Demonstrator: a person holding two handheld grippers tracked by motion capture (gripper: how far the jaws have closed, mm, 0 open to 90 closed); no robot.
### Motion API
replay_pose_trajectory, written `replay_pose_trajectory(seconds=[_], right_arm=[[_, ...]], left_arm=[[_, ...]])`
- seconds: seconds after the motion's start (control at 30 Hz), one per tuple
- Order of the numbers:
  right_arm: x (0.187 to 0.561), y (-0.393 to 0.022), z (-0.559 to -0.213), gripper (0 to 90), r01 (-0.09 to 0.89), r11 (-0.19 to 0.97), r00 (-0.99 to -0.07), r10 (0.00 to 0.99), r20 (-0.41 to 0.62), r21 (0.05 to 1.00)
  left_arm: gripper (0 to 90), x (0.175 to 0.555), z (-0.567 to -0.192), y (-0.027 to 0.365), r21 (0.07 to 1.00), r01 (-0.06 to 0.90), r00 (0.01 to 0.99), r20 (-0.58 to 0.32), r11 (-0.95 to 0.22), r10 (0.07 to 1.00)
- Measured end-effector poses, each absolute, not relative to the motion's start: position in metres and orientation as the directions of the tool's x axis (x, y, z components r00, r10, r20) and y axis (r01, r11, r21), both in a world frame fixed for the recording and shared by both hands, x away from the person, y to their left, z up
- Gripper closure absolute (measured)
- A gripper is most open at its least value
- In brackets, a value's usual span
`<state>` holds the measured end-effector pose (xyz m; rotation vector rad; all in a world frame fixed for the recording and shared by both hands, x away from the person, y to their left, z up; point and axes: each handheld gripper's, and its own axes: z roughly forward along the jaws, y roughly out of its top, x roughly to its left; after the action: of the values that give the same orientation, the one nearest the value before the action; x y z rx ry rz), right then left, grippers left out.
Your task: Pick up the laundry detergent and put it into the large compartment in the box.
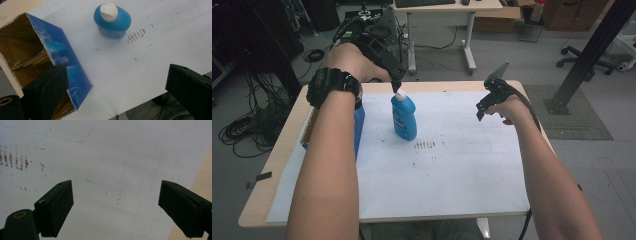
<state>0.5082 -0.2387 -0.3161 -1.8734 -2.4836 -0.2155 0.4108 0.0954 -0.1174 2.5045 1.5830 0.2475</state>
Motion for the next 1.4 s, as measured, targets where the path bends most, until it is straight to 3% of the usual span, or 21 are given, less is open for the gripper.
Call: replay_pose_trajectory(seconds=[0.23,0.63,1.07,1.33,1.4], right_arm=[[0.508,-0.237,-0.317,12.2,0.956,0.276,-0.286,0.953,0.105,0.095],[0.507,-0.240,-0.316,11.9,0.952,0.282,-0.295,0.948,0.118,0.116],[0.507,-0.246,-0.314,11.5,0.952,0.274,-0.291,0.949,0.124,0.133],[0.507,-0.247,-0.314,11.4,0.949,0.280,-0.298,0.945,0.131,0.144],[0.508,-0.247,-0.314,11.4,0.948,0.282,-0.301,0.944,0.133,0.145]], left_arm=[[3.3,0.409,-0.118,0.096,0.252,0.861,0.442,0.061,-0.442,0.895],[3.4,0.409,-0.116,0.093,0.401,0.763,0.525,0.074,-0.507,0.848],[6.9,0.415,-0.120,0.083,0.401,0.726,0.573,0.097,-0.559,0.814],[8.2,0.419,-0.118,0.084,0.499,0.625,0.616,0.157,-0.600,0.772],[7.9,0.421,-0.120,0.083,0.487,0.620,0.632,0.154,-0.615,0.759]])
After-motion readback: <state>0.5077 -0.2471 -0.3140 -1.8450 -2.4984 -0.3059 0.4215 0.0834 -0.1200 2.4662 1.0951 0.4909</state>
